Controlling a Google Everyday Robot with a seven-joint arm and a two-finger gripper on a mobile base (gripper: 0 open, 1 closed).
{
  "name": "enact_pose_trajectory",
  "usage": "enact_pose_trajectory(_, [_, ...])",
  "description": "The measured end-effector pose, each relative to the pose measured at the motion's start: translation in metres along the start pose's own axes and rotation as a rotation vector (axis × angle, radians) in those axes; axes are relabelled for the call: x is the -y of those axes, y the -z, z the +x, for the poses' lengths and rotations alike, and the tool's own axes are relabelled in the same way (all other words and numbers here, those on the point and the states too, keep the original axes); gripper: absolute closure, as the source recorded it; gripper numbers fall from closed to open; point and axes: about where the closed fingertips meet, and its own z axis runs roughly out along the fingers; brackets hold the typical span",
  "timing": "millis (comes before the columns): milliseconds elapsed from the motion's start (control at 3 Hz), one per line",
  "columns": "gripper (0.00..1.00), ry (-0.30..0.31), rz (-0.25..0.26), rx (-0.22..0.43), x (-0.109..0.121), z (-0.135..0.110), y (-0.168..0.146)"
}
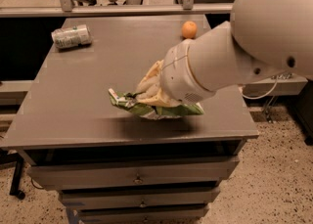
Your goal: Move green jalapeno chip bag near orange
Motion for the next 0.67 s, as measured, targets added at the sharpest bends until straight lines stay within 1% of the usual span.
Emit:
enact_pose_trajectory(333, [1.00,0.115,0.073,-0.010,0.016,0.016,0.010])
enact_pose_trajectory(667, [1.00,0.255,0.125,-0.035,0.050,0.040,0.018])
